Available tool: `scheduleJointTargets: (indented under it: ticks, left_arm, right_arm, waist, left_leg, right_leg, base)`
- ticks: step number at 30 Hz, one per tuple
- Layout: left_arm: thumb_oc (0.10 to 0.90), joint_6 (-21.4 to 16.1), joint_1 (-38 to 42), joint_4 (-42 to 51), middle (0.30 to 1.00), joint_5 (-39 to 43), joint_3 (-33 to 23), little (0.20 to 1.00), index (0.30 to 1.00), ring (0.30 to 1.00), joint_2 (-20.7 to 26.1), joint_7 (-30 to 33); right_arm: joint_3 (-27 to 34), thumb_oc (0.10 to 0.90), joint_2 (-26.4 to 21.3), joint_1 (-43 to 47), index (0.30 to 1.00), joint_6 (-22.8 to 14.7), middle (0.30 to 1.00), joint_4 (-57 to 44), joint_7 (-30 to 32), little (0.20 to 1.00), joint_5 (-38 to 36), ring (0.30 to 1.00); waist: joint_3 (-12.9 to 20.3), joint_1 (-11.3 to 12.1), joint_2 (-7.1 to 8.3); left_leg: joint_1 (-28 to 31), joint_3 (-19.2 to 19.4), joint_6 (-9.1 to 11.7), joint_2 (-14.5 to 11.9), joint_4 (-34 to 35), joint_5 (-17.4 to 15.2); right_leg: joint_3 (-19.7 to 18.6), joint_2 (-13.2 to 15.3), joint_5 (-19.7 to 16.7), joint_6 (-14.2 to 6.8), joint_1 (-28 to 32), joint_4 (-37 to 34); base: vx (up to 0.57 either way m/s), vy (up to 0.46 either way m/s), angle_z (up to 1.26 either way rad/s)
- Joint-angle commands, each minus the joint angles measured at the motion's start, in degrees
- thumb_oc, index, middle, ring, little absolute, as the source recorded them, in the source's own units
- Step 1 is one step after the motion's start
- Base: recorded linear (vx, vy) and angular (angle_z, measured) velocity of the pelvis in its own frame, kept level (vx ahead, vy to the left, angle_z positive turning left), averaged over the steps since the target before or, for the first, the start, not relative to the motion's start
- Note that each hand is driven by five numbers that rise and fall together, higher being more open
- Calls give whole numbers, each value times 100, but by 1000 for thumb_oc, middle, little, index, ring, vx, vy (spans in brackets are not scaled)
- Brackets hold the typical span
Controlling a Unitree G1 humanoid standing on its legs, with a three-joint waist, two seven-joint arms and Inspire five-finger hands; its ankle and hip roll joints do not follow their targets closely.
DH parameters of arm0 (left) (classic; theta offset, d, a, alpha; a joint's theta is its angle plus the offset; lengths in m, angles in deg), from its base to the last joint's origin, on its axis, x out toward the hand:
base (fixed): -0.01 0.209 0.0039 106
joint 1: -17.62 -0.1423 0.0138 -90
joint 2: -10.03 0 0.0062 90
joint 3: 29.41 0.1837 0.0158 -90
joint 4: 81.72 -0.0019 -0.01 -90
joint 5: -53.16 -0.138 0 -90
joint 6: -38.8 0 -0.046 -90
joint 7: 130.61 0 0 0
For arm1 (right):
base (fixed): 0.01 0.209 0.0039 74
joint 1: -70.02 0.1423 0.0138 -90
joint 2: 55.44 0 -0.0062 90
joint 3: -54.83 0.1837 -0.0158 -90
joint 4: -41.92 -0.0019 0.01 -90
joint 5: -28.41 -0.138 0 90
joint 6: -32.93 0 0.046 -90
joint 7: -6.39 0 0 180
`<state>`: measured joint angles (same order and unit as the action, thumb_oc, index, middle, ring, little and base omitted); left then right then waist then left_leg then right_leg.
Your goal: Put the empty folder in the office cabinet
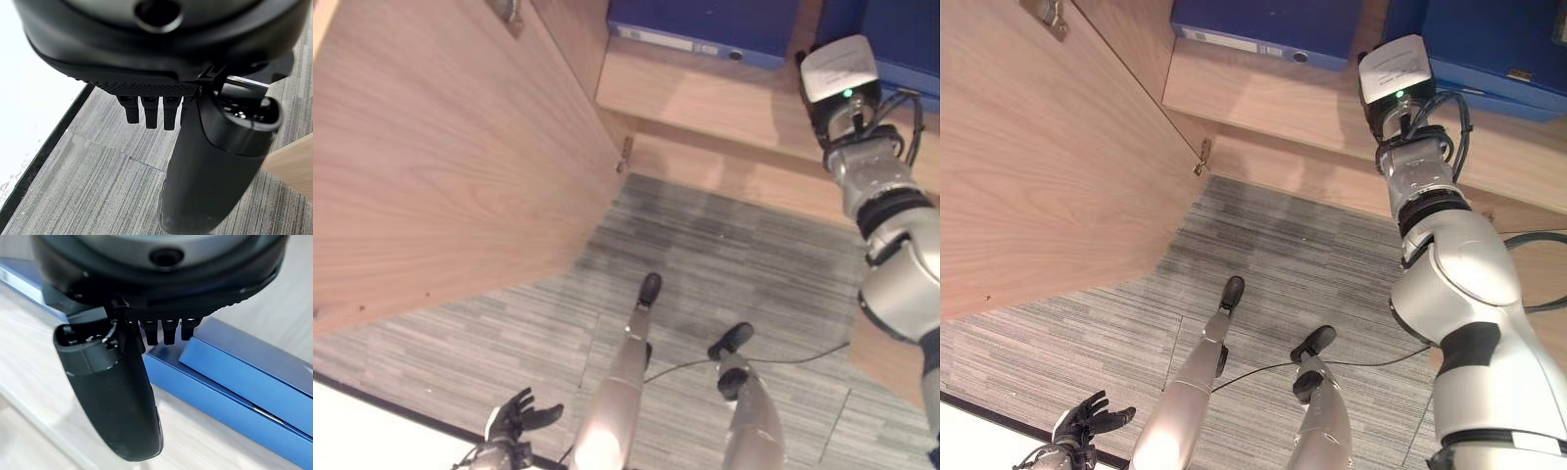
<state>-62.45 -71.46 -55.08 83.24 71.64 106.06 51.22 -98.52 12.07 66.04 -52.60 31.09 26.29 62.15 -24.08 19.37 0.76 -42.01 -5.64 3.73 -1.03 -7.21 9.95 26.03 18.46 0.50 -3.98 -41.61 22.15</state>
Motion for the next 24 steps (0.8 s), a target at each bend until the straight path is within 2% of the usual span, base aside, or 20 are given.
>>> scheduleJointTargets:
  ticks: [1, 15, 24]
  left_arm:
    - [800, 96, -609, -343, 900, -50, -175, 900, 900, 900, 587, 58]
    - [800, 148, -744, -280, 900, -10, -231, 900, 900, 900, 460, -29]
    - [800, 164, -765, -303, 900, 51, -299, 900, 900, 900, 354, -36]
  right_arm:
    - [-170, 800, -810, 638, 900, 319, 900, 416, -123, 900, -292, 900]
    - [-167, 800, -1212, 176, 900, 372, 900, 468, -300, 900, -53, 900]
    - [106, 800, -1491, -271, 900, 397, 900, 569, -364, 900, -141, 900]
  waist:
    - [-307, 20, -62]
    - [-325, -186, -7]
    - [-369, -351, 34]
  left_leg:
    - [144, -69, -23, 233, -208, -700]
    - [95, 44, -75, 257, -253, -750]
    - [85, 98, -70, 261, -217, -723]
  right_leg:
    - [125, -23, -57, -589, 286, -68]
    - [20, -12, -103, -597, 215, -64]
    - [-25, -12, -128, -612, 174, -51]
  base:
    - [0, 0, 0]
    - [1, 0, 0]
    - [0, -3, -3]
